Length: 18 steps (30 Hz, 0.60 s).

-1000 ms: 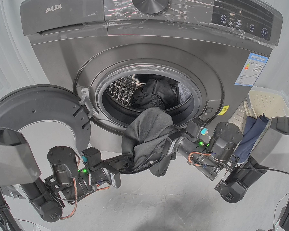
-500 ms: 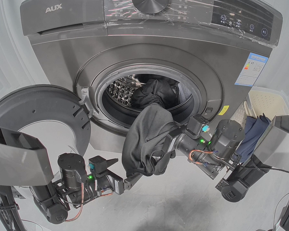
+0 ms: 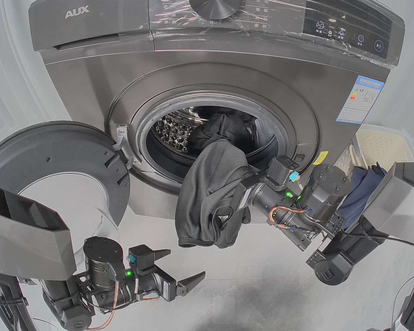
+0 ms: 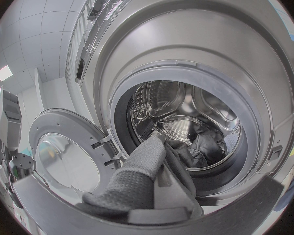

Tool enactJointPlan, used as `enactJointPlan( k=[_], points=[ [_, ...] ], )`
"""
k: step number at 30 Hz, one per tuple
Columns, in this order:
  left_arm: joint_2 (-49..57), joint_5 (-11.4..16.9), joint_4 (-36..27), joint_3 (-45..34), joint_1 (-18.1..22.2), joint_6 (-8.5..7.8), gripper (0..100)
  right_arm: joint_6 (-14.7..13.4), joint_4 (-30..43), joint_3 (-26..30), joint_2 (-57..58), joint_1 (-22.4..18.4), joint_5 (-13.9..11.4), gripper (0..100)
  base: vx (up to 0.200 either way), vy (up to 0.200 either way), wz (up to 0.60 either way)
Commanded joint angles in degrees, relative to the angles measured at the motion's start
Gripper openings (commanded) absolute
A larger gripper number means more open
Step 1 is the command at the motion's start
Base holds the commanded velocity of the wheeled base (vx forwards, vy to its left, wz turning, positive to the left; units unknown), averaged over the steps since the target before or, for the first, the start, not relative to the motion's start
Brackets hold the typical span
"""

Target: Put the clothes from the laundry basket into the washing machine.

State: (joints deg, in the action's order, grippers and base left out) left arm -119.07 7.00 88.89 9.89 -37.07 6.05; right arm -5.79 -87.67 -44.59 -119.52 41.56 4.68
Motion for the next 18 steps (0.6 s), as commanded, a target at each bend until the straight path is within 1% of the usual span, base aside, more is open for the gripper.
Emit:
enactJointPlan(
  k=[1,3,11,13,14,16,18],
  points=[
    [4.3,0.1,0.0,4.1,0.3,0.63,100,0.0,0.0,0.3,-0.3,0.5,0.1,0,0.0,0.0,0.0],
    [6.1,0.2,-0.1,5.3,0.3,0.9,100,0.0,0.0,0.3,-0.4,0.5,0.1,0,0.0,0.0,0.0],
    [8.1,0.2,-0.1,7.1,-1.2,0.63,100,0.0,0.0,0.2,-0.9,0.5,0.1,0,0.0,0.0,0.0],
    [6.6,0.6,-0.2,8.3,-2.0,0.98,100,0.0,0.0,-0.2,-1.0,0.8,1.1,0,0.0,0.0,0.0],
    [6.4,0.6,-0.2,8.4,-2.0,0.98,100,0.0,0.0,-0.2,-1.0,0.8,1.2,0,0.0,0.0,0.0],
    [2.9,1.8,-0.1,10.2,-1.9,1.07,100,0.0,0.0,-0.5,-0.9,1.9,1.5,0,0.0,0.0,0.0],
    [1.3,1.9,-0.1,11.8,-1.8,1.07,100,-0.1,0.0,-0.8,-0.8,2.4,1.6,0,0.0,0.0,0.0]
  ],
)
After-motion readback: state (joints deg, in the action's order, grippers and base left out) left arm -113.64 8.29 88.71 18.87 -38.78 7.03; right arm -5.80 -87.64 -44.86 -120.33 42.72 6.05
